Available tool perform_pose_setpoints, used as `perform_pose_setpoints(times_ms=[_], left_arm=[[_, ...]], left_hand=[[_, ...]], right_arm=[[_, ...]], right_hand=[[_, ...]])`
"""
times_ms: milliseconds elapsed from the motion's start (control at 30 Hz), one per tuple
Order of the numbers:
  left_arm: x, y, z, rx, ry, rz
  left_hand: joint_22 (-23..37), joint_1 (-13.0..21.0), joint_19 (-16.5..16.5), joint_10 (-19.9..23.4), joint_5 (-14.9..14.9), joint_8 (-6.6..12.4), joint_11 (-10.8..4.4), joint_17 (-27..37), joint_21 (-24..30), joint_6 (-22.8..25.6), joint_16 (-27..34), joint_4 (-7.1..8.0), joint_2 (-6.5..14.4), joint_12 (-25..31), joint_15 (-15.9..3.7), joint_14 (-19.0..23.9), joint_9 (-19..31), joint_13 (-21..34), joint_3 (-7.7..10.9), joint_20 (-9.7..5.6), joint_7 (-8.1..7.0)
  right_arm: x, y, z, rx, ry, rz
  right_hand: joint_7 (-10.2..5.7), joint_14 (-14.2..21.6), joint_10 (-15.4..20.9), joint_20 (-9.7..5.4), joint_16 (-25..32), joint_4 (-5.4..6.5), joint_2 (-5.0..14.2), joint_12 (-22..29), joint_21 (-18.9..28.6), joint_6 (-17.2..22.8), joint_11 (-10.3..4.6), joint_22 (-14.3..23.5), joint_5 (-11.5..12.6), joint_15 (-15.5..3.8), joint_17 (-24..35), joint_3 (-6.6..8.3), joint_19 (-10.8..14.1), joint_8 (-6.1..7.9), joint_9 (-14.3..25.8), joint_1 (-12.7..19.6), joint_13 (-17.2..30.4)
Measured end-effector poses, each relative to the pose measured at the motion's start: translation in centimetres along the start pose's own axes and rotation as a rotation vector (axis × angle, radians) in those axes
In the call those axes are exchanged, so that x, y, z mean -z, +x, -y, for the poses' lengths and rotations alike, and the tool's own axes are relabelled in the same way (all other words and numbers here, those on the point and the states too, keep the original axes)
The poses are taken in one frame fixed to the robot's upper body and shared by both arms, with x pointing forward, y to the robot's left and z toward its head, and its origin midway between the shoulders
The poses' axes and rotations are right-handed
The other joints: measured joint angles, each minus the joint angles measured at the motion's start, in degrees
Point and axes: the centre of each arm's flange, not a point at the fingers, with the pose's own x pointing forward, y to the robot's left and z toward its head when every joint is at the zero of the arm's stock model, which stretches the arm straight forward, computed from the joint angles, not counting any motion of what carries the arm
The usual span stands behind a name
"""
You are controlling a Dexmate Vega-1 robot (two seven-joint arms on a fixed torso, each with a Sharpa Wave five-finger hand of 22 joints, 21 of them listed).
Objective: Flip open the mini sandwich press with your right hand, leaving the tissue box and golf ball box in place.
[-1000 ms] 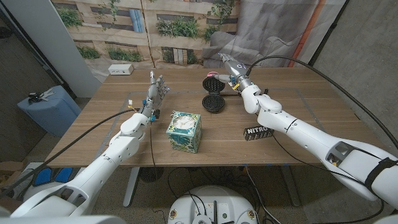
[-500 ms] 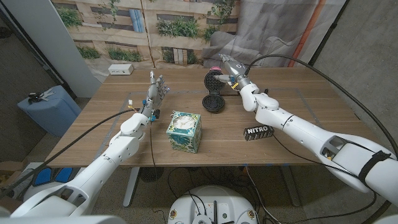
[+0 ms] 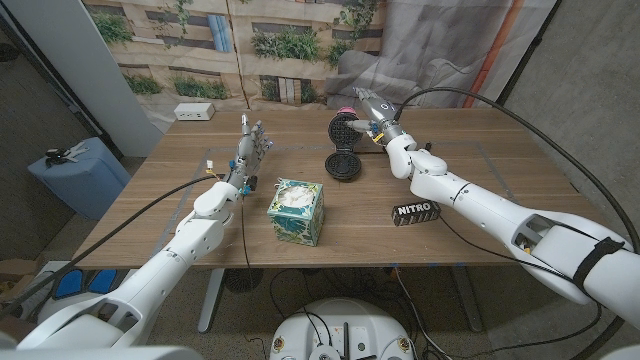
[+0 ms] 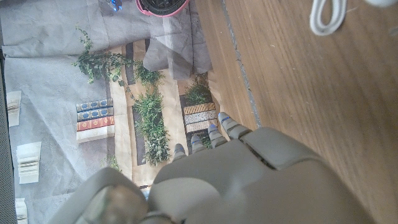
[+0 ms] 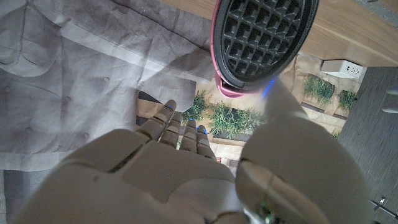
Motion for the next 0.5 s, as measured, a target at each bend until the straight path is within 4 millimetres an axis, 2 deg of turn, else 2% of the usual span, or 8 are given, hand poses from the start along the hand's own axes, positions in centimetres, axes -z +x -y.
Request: perform_pose_setpoints(times_ms=[200, 367, 500], left_arm=[[0.0, 0.0, 0.0, 0.000, 0.000, 0.000], [0.0, 0.0, 0.0, 0.000, 0.000, 0.000], [0.0, 0.0, 0.0, 0.000, 0.000, 0.000]], left_hand=[[0.00, 0.00, 0.00, 0.00, 0.00, 0.00, 0.00, 0.00, 0.00, 0.00, 0.00, 0.00, 0.00, 0.00, 0.00, 0.00, 0.00, 0.00, 0.00, 0.00, 0.00], [0.00, 0.00, 0.00, 0.00, 0.00, 0.00, 0.00, 0.00, 0.00, 0.00, 0.00, 0.00, 0.00, 0.00, 0.00, 0.00, 0.00, 0.00, 0.00, 0.00, 0.00], [0.00, 0.00, 0.00, 0.00, 0.00, 0.00, 0.00, 0.00, 0.00, 0.00, 0.00, 0.00, 0.00, 0.00, 0.00, 0.00, 0.00, 0.00, 0.00, 0.00, 0.00]], right_arm=[[0.3, -0.1, -0.1, -0.004, 0.012, -0.007], [0.5, -0.6, 0.1, -0.006, 0.040, -0.012], [0.8, -1.0, 0.3, -0.008, 0.069, -0.019]], right_hand=[[0.00, 0.00, 0.00, -0.22, 0.00, 0.01, 0.00, 0.00, 0.00, 0.00, 0.00, 0.00, 0.00, 0.00, 0.00, -0.01, 0.23, 0.00, 0.00, 0.00, 0.00], [0.00, 0.00, 0.41, -0.22, 0.00, 0.41, 0.47, 0.00, 0.00, 0.00, -0.42, 0.00, 0.00, 0.00, 0.21, -0.41, 0.22, 0.00, 0.00, -0.47, 0.00], [0.00, 0.00, 0.63, -0.22, 0.00, 0.72, 0.68, 0.00, 0.00, -0.01, -0.19, 0.00, 0.00, 0.00, 0.28, -0.72, 0.22, 0.00, 0.00, -0.68, 0.00]])
